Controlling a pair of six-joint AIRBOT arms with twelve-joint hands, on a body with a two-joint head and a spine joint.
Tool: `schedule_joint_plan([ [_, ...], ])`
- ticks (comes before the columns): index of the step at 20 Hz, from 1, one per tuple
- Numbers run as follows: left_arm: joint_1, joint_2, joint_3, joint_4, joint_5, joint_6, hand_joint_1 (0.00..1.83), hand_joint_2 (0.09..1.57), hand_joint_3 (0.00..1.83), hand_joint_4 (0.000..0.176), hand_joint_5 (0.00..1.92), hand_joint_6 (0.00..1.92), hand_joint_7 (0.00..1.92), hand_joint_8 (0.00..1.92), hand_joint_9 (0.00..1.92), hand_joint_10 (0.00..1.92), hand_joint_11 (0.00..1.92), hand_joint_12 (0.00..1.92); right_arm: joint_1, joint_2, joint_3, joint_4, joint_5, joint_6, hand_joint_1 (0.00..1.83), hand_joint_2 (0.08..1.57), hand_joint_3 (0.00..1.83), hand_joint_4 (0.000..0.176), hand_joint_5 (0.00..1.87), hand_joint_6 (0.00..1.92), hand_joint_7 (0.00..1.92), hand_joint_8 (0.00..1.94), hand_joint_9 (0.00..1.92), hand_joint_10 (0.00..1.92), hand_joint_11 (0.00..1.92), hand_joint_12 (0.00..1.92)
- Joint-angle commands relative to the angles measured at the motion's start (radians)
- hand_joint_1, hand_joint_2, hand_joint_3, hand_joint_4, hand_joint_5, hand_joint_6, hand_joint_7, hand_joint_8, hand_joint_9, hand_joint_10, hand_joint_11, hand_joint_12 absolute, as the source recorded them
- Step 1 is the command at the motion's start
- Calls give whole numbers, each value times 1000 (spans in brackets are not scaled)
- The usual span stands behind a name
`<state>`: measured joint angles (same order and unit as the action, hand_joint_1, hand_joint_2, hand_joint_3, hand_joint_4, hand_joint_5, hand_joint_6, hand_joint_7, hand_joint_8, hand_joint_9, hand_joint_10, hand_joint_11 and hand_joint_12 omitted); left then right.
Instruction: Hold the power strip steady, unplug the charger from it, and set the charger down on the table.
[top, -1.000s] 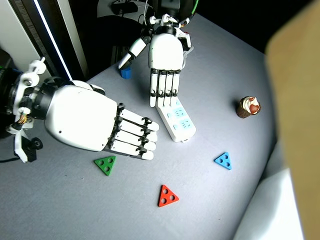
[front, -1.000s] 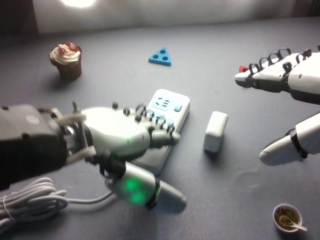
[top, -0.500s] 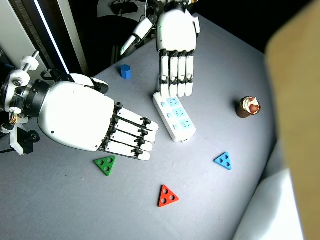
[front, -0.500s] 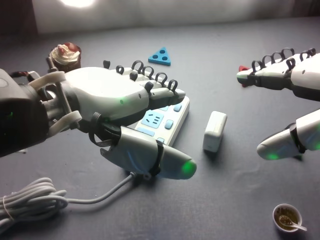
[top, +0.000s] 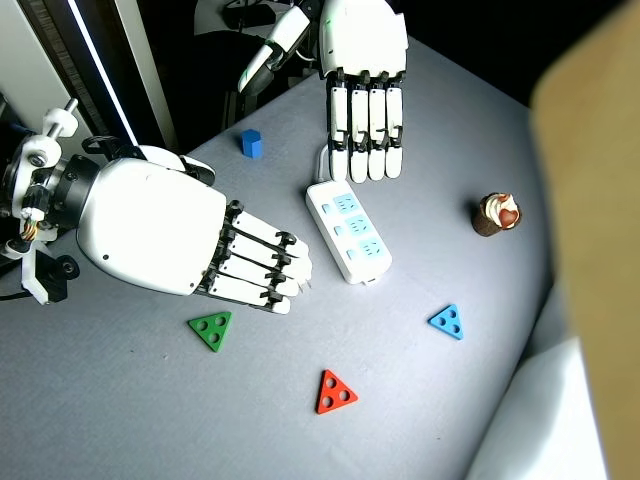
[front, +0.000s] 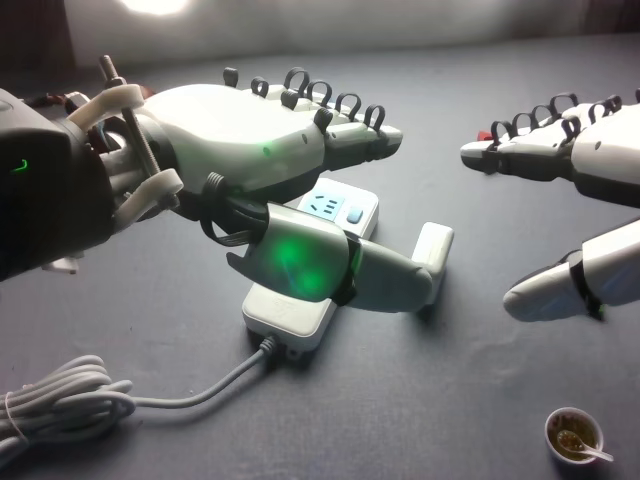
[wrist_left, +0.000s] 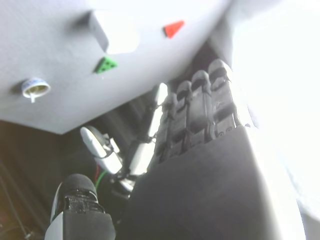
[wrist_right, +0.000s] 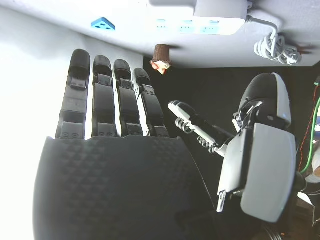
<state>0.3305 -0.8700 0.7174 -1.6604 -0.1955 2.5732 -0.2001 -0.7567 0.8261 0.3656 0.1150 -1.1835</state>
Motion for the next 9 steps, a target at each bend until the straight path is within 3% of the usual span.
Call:
schedule_joint_plan([
  [1,-17,1,-1,3,7,10,0,946,1,0,38,1,57,0,44,3,8,75,11,10,-3,-1,99,3,439,904,3,0,67,4,115,1,111,0,0,366],
  [5,-37,21,-5,-94,20,107,0,947,1,0,46,3,61,1,50,3,28,83,3,8,-2,-5,106,3,470,903,1,0,94,3,128,1,128,2,0,407],
  [9,-64,37,-9,-236,15,260,0,942,0,0,67,10,83,9,69,10,58,94,-11,10,-12,-30,126,3,431,918,4,0,78,1,139,2,144,4,0,437],
])
